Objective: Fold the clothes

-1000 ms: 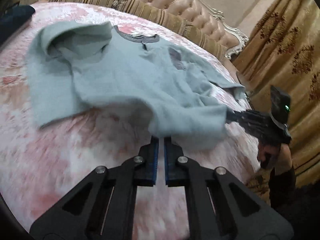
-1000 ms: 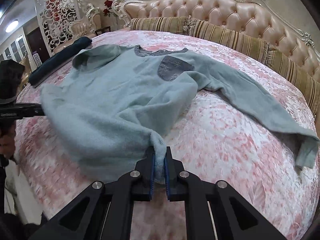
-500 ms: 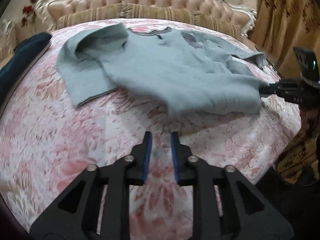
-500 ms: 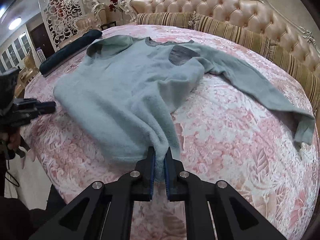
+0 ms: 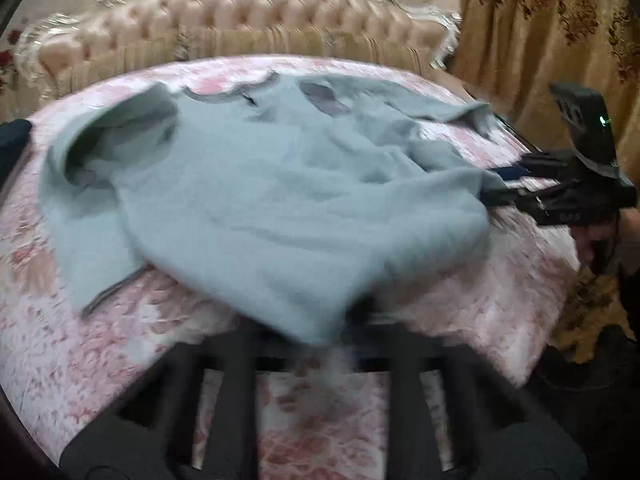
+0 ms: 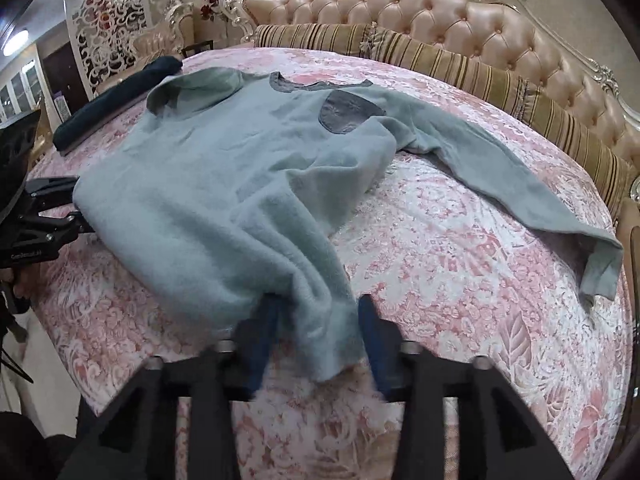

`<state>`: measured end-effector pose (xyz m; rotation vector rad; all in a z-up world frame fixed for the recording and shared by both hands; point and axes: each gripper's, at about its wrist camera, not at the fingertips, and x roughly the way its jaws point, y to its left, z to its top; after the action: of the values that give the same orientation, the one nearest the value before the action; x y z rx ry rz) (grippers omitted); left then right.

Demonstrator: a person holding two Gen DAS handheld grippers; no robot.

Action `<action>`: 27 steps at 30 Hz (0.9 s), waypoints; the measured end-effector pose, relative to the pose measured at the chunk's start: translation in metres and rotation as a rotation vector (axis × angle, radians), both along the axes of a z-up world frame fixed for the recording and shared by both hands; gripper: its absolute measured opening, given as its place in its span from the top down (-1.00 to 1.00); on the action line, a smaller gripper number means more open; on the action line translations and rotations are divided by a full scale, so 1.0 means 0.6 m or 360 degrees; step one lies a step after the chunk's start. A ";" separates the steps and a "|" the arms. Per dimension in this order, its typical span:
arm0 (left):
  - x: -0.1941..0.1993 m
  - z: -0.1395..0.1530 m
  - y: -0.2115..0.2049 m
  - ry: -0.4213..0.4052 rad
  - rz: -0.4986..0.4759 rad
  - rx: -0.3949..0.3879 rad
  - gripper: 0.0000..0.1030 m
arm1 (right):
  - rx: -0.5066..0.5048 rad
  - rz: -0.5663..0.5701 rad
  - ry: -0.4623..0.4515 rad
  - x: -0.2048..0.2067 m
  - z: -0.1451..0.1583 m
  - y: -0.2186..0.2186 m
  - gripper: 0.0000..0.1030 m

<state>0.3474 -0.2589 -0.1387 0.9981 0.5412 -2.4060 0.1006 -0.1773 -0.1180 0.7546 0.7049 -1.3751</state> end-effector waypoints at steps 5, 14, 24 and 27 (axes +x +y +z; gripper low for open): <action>0.025 0.047 0.008 0.0048 0.0027 0.0121 0.83 | -0.0003 0.0060 -0.0045 0.007 0.023 0.005 0.80; 0.098 0.109 -0.015 0.0166 0.0131 0.0625 0.79 | -0.0126 0.0128 -0.0110 0.041 0.107 0.044 0.82; 0.121 0.053 0.013 -0.0032 0.0146 0.0656 0.70 | 0.0185 0.0162 -0.0092 0.049 0.033 0.088 0.73; 0.139 0.073 -0.011 -0.0020 0.0267 0.0484 0.68 | 0.0210 0.0156 -0.0085 0.028 0.041 0.101 0.72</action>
<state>0.4308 -0.2654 -0.0951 1.0429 0.9686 -2.2090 0.1171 -0.1168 -0.0936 0.8472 0.7860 -1.2239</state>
